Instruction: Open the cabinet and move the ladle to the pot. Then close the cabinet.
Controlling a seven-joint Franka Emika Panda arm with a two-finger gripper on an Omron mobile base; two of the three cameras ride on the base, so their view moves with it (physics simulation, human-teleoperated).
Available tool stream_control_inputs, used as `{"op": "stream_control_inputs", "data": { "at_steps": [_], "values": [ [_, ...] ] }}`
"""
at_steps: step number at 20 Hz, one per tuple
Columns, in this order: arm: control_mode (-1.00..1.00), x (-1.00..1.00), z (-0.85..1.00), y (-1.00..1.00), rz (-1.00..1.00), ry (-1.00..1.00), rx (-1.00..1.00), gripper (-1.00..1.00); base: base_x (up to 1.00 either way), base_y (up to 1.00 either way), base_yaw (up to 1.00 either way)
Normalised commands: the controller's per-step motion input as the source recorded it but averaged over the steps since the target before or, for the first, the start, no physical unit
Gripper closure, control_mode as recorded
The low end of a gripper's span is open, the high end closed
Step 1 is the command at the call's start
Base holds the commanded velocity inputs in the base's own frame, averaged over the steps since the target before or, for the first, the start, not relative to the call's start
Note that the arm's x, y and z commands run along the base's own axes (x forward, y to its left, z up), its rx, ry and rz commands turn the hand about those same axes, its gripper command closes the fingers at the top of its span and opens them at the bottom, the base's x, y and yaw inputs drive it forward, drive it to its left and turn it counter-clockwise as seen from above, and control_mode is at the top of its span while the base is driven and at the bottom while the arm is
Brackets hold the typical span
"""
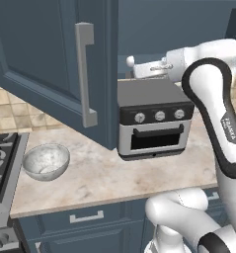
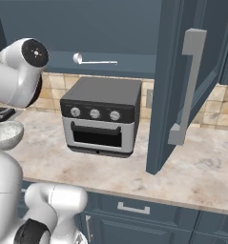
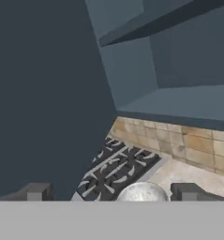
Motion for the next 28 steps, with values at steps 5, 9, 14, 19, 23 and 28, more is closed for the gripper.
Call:
{"op": "stream_control_inputs", "data": {
  "at_steps": [5, 9, 14, 19, 23, 28],
  "values": [
    [-1.00, 0.17, 0.01, -0.73, -0.26, -0.08, -0.21, -1.00, 0.00, 0.00, 0.00],
    [-1.00, 0.36, 0.00, -0.51, -0.24, -0.07, -0.16, -1.00, 0.00, 0.00, 0.00],
    [-1.00, 0.52, 0.00, -0.31, -0.21, -0.06, -0.11, -1.00, 0.00, 0.00, 0.00],
    [-1.00, 0.55, 0.00, -0.17, -0.19, -0.01, -0.08, -1.00, 0.00, 0.00, 0.00],
    [-1.00, 0.44, -0.18, -0.02, -0.17, 0.00, -0.04, -1.00, 0.00, 0.00, 0.00],
    [-1.00, 0.45, -0.27, 0.00, -0.12, 0.00, 0.00, -1.00, 0.00, 0.00, 0.00]
  ]
}}
